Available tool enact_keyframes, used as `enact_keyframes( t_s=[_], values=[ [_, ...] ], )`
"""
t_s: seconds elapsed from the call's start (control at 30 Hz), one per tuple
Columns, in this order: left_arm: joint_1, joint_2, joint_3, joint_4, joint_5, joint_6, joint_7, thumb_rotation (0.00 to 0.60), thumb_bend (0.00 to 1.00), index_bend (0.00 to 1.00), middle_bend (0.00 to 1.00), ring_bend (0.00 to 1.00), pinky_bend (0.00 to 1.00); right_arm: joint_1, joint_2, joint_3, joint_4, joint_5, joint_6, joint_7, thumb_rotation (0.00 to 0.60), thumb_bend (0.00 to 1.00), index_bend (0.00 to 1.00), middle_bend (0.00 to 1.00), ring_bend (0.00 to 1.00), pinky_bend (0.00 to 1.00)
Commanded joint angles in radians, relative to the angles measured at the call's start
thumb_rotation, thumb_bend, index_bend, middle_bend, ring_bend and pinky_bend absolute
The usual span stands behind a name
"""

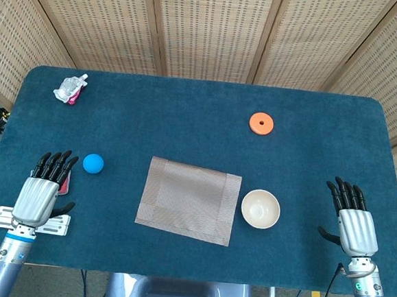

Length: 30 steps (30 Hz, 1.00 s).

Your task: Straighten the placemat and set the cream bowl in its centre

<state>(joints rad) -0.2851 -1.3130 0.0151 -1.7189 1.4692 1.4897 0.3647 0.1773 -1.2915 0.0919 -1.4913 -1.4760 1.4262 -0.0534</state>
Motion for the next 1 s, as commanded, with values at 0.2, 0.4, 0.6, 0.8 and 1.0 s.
enact_keyframes(
  t_s=[0.2, 0.4, 0.6, 0.8, 1.0],
  values=[
    [0.007, 0.000, -0.007, -0.001, 0.005, -0.008, 0.008, 0.600, 0.14, 0.03, 0.00, 0.00, 0.00, -0.003, 0.003, 0.000, -0.004, -0.002, 0.005, 0.003, 0.600, 0.12, 0.07, 0.00, 0.00, 0.00],
    [0.007, -0.006, -0.011, 0.002, 0.006, -0.025, 0.020, 0.600, 0.14, 0.06, 0.00, 0.00, 0.00, -0.003, 0.009, 0.001, -0.010, -0.007, 0.009, 0.013, 0.600, 0.12, 0.07, 0.00, 0.00, 0.00],
    [-0.002, -0.022, -0.007, 0.008, 0.004, -0.066, 0.028, 0.600, 0.14, 0.14, 0.00, 0.00, 0.00, -0.005, 0.015, 0.004, -0.015, -0.002, 0.009, 0.022, 0.600, 0.12, 0.07, 0.00, 0.00, 0.00],
    [-0.020, -0.055, -0.008, 0.022, 0.013, -0.107, 0.048, 0.600, 0.15, 0.22, 0.00, 0.00, 0.00, -0.009, 0.023, 0.006, -0.018, 0.000, 0.015, 0.035, 0.600, 0.12, 0.07, 0.00, 0.00, 0.00],
    [-0.063, -0.102, -0.011, 0.034, 0.022, -0.183, 0.069, 0.600, 0.29, 0.42, 0.00, 0.00, 0.00, -0.010, 0.027, 0.006, -0.021, 0.002, 0.013, 0.040, 0.600, 0.12, 0.07, 0.00, 0.00, 0.00]
  ],
)
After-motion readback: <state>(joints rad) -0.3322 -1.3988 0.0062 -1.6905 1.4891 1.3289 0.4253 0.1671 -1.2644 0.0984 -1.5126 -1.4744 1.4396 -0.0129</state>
